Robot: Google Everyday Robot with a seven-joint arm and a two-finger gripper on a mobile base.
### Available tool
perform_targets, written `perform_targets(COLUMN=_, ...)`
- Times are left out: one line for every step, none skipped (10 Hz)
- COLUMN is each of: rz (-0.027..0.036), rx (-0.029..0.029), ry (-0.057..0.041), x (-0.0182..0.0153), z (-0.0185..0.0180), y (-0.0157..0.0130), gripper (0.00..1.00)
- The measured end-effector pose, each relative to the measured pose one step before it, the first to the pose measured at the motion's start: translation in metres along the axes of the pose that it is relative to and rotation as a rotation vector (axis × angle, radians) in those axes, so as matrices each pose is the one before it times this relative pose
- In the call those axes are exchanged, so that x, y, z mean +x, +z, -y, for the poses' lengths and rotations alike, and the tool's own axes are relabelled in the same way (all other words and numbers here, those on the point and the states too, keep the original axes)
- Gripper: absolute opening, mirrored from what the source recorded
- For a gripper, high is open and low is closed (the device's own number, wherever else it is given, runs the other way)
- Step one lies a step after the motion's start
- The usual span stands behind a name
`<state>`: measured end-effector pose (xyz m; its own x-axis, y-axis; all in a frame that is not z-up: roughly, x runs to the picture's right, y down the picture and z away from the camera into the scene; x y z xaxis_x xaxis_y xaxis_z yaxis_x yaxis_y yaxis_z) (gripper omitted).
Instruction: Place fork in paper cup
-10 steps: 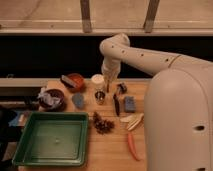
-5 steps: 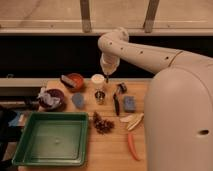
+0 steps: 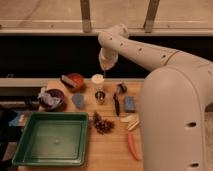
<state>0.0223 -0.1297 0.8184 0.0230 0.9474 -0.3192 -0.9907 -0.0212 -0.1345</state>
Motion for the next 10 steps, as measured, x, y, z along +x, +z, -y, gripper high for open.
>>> perform_targets(rz=0.00161, rx=0.00262, ry=0.00268, x=-0.00033, z=0.00297, y=-0.00098, gripper=0.0)
perform_targets(rz=0.00036, rx=0.00161, ry=-0.00102, x=-0.00007, z=0.00031, y=0.00021, gripper=0.0)
perform_targets(rz=-0.00072, rx=-0.00219, ry=-0.00283, x=0.0, z=-0.00282, y=0.0005, gripper=0.0)
perform_targets(rz=0.00046, rx=0.00116, ry=0.0011, x=-0.0003, z=0.00096, y=-0.00005, gripper=0.0)
perform_targets(rz=0.00176, rx=-0.00688, ry=0.01394, x=-0.00204, z=0.0029, y=0.00325, gripper=0.0)
perform_targets(rz=0.00034, rx=-0.007, ry=0.01684, x=-0.00505, z=0.00201, y=0.00765, gripper=0.0)
perform_targets(rz=0.00003, rx=-0.00743, ry=0.01458, x=-0.00745, z=-0.00116, y=0.0083, gripper=0.0)
perform_targets(rz=0.00001, rx=-0.00476, ry=0.00141, x=-0.00603, z=-0.00434, y=0.00646, gripper=0.0)
perform_targets(rz=0.00105, rx=-0.00349, ry=-0.00115, x=-0.00623, z=-0.00619, y=0.00604, gripper=0.0)
perform_targets(rz=-0.0004, rx=-0.00856, ry=0.00086, x=-0.00413, z=-0.00568, y=0.00384, gripper=0.0)
